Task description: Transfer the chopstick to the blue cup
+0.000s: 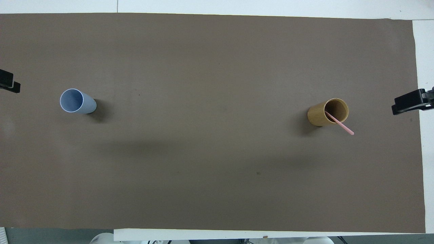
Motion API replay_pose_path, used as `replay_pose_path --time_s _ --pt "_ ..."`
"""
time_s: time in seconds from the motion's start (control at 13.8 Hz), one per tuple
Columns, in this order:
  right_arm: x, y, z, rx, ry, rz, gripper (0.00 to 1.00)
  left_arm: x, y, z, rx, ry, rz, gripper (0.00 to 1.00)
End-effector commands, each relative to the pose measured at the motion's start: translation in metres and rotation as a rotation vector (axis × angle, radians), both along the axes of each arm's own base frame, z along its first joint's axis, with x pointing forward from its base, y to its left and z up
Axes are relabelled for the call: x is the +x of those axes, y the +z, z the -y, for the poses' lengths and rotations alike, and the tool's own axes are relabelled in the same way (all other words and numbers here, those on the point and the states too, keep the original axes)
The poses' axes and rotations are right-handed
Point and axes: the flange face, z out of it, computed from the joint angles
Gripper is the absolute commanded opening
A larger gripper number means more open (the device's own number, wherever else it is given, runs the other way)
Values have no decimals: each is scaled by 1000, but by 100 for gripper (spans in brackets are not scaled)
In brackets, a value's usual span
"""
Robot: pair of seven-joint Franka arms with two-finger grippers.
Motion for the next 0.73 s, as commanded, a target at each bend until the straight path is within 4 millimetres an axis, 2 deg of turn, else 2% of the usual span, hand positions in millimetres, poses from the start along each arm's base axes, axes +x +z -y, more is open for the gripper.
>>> replay_pose_path --time_s 0.0,0.51,0.58,0.65 --pt "2 1 1 21 24 6 100 -5 1 -8 15 10 7 100" --pt "0 1 -1 34 47 0 100 -4 0 -3 17 10 16 100" --pt "-1 2 -2 39 47 2 100 -4 -6 -8 18 25 24 100" --pt "-1 2 -1 39 42 2 100 -4 -27 -11 16 27 78 100"
